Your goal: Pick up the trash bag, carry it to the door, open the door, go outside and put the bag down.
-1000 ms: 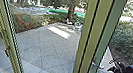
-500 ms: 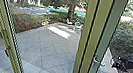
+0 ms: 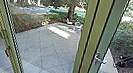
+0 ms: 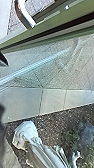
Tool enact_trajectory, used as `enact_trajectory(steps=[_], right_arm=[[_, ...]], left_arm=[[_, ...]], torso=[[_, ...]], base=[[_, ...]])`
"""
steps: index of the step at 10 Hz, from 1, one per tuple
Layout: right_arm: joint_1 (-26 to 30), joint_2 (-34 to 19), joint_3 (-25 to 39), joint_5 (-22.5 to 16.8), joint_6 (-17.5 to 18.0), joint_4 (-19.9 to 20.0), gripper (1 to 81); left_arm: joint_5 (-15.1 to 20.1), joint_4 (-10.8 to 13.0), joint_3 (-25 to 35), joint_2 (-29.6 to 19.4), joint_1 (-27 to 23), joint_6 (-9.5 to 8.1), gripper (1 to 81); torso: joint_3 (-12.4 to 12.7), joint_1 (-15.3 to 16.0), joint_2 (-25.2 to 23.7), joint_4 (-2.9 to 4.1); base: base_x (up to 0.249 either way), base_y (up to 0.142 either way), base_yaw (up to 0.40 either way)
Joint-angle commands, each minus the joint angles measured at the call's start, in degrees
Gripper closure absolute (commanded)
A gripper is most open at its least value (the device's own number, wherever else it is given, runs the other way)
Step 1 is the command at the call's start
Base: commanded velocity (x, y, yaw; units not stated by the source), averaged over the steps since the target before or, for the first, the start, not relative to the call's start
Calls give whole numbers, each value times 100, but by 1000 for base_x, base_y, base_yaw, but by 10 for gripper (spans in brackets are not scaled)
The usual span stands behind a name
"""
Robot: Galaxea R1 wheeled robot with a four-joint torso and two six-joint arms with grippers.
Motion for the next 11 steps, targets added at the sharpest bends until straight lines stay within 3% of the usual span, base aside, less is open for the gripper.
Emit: enact_trajectory(steps=[1, 3, 5, 7, 10, 11], right_arm=[[991, -388, 147, -133, -87, -2160, 10], [1044, -388, 42, -142, -165, -2669, 10], [982, -378, -194, -142, -586, -3074, 10], [947, -528, -239, -177, -1229, -3127, 10], [921, -889, -564, 77, -1414, -3101, 10], [851, -880, -677, -1, -1666, -2962, 10]], left_arm=[[386, -24, 39, 40, -156, -39, 811], [386, -15, 13, 40, -165, -188, 811], [394, -24, 4, 31, -156, -294, 811], [394, -15, -14, 4, -156, -435, 811], [412, -24, -23, 4, -147, -470, 811], [412, -24, -23, -13, -147, -558, 811]], torso=[[0, 0, 0, 0], [0, 0, -2, 0], [0, 0, 0, 0], [0, 0, 0, 0], [0, 0, 0, 0], [0, 0, 0, 0]], base=[[0, 0, 0], [0, 0, 0], [0, 0, 0], [0, 0, 0], [0, 0, 0], [0, 0, 0]])
